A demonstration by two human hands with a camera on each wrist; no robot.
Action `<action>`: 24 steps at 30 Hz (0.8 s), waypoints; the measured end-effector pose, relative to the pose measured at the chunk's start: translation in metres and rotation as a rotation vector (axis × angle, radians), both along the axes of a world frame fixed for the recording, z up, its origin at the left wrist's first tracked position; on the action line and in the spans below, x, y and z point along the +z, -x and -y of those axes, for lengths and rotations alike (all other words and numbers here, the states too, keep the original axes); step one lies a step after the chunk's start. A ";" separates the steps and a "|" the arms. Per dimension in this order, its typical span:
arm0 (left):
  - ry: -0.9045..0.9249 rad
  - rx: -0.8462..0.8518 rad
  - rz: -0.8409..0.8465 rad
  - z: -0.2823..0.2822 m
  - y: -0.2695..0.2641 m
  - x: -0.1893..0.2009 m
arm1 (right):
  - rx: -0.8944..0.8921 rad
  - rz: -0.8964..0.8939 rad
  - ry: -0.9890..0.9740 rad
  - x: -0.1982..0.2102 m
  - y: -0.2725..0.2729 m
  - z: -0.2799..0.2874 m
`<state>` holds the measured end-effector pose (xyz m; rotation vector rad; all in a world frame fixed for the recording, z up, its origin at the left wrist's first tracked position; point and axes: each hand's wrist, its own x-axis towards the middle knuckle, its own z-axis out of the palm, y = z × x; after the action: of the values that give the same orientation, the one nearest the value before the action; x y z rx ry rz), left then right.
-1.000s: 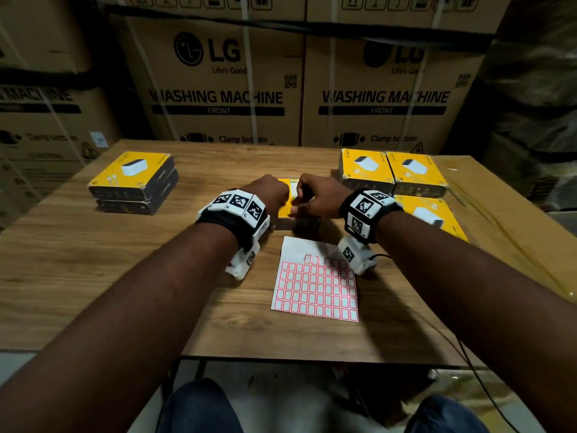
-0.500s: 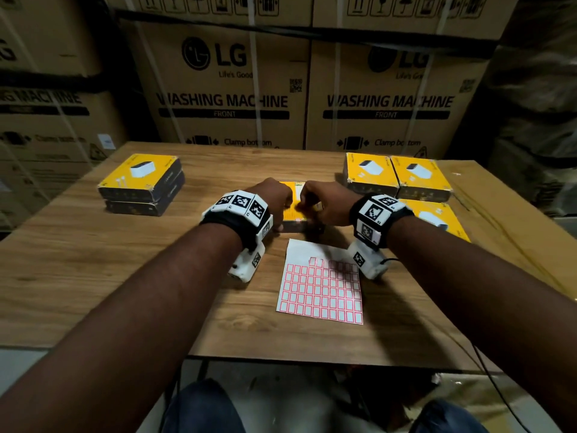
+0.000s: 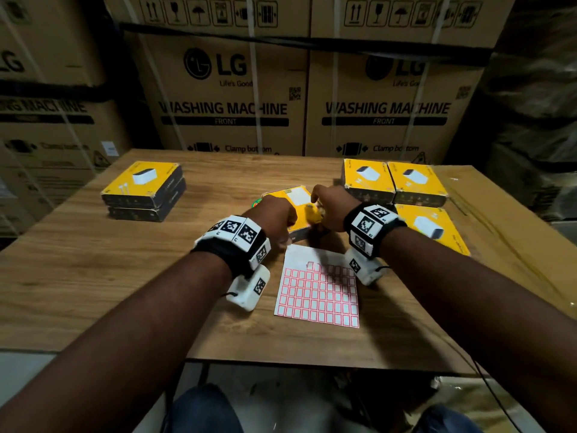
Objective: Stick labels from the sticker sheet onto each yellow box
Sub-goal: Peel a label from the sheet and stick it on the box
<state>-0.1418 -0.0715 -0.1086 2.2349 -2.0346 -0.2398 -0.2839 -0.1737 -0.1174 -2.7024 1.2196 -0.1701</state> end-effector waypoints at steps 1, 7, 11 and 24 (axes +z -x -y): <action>-0.013 -0.011 0.005 -0.001 0.001 0.001 | -0.026 -0.005 -0.017 -0.001 -0.001 -0.001; 0.013 0.018 -0.109 -0.007 -0.006 0.006 | -0.039 0.052 -0.261 -0.001 -0.008 -0.006; 0.019 0.025 -0.233 -0.009 -0.017 0.008 | -0.013 0.064 -0.195 -0.013 -0.022 -0.016; -0.038 0.163 -0.060 -0.003 -0.050 0.005 | 0.157 -0.322 -0.141 0.024 -0.018 0.000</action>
<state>-0.0917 -0.0683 -0.1040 2.3695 -1.8215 -0.3284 -0.2656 -0.1741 -0.0937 -2.7559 1.0380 0.3710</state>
